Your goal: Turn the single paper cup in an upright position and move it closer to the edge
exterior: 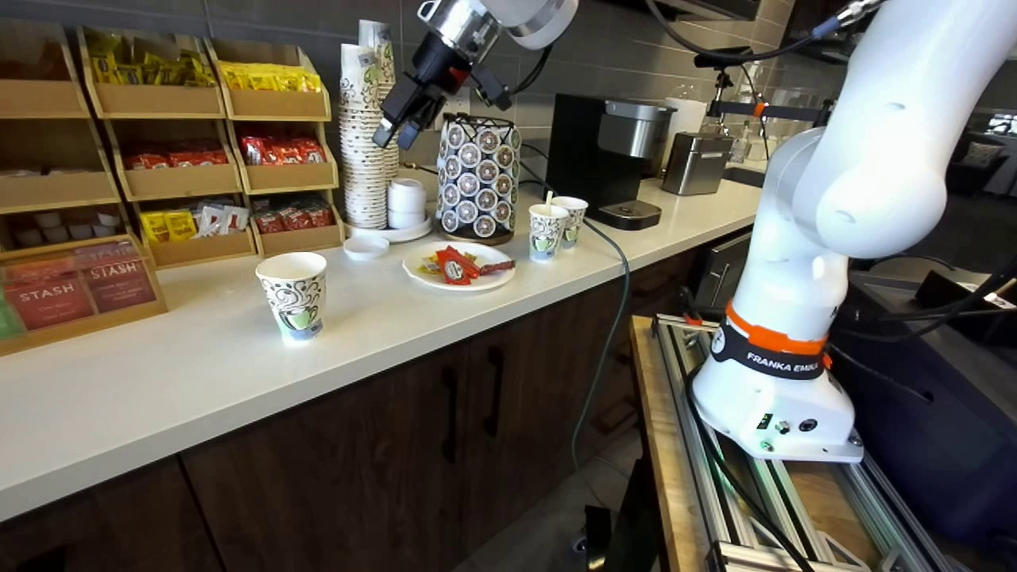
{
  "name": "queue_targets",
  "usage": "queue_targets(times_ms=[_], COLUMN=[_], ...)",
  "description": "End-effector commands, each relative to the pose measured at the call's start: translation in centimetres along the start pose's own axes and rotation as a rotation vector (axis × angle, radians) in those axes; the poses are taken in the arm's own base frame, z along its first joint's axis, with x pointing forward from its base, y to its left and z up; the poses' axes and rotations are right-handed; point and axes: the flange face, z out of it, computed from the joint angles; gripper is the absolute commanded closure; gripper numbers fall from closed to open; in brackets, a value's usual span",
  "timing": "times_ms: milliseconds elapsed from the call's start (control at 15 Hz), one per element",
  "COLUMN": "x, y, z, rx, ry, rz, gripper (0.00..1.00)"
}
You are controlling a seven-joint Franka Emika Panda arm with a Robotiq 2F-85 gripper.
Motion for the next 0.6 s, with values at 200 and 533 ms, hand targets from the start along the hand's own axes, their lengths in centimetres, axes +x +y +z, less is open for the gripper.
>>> queue_targets(times_ms=[200,533], x=[-3.5,-3.6], y=[1.4,1.3], z=[-5.6,-6.1], rx=[0.041,0.05], ry=[0.137,0.148], rz=[0.013,0.007], gripper=[0.0,0.0])
